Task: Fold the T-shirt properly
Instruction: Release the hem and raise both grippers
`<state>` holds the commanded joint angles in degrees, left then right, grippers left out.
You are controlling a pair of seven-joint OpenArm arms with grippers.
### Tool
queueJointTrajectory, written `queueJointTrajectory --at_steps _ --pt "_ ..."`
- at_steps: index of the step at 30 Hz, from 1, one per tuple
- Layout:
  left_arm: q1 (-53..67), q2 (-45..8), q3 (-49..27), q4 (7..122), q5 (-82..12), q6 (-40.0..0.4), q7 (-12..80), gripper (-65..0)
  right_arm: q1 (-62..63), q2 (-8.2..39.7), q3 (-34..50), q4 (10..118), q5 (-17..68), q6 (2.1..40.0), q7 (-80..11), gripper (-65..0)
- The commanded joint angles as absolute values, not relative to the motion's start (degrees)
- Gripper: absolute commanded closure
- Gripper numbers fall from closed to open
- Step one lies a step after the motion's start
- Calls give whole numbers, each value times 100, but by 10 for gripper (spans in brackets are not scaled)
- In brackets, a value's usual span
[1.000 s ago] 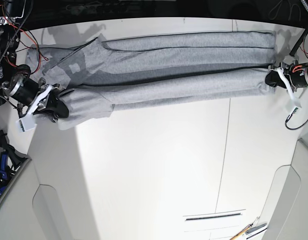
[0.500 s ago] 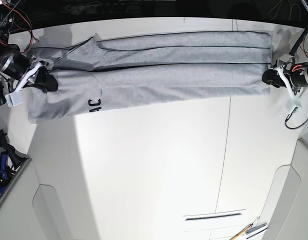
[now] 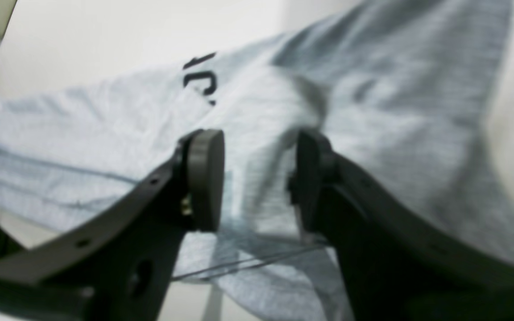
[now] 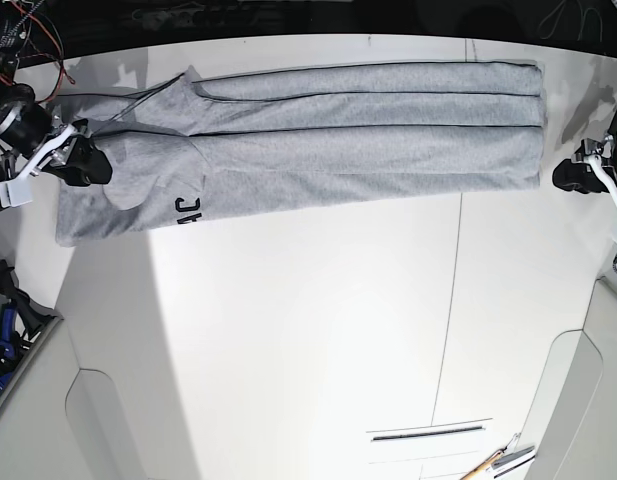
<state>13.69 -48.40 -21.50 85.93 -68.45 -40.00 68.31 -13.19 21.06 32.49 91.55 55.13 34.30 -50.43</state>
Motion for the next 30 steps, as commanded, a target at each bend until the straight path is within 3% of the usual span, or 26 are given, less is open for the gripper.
queueJointTrajectory --at_steps 2,3,5,9,15,18,20,30 --pt "1369 -4831 -2379 8591 -6840 -4000 6831 -276 -1288 2053 3400 9157 5693 3435 -5030 -256" --pt "1369 -4810 -2488 8591 -6838 -4000 6810 -276 -1273 2047 3406 9157 5752 3457 -5017 -199" --pt "1424 -4709 -2676 8586 -6838 -4000 6788 -276 -1273 1992 3404 9157 5922 3454 -5004 0" --pt "1861 -4425 -2788 8576 -6497 -4000 6506 -278 -1273 1673 3398 9153 5857 3457 -4884 0" --pt "2099 -3798 -2788 8576 -6143 -3981 6359 -294 -1278 1590 3020 9059 4897 3452 -4322 0" --pt "2117 -3468 -2788 8576 -6010 -3959 6364 -353 -1275 1590 2749 8947 4735 3450 -4322 0" --pt "2112 -3317 -2788 8576 -6016 -3962 6359 -359 -1273 1588 2526 8873 4733 3452 -4300 0" --pt "2132 -3225 -3280 8576 -6711 -4000 6606 -359 -1275 1590 2211 8868 4641 3450 -4283 0"
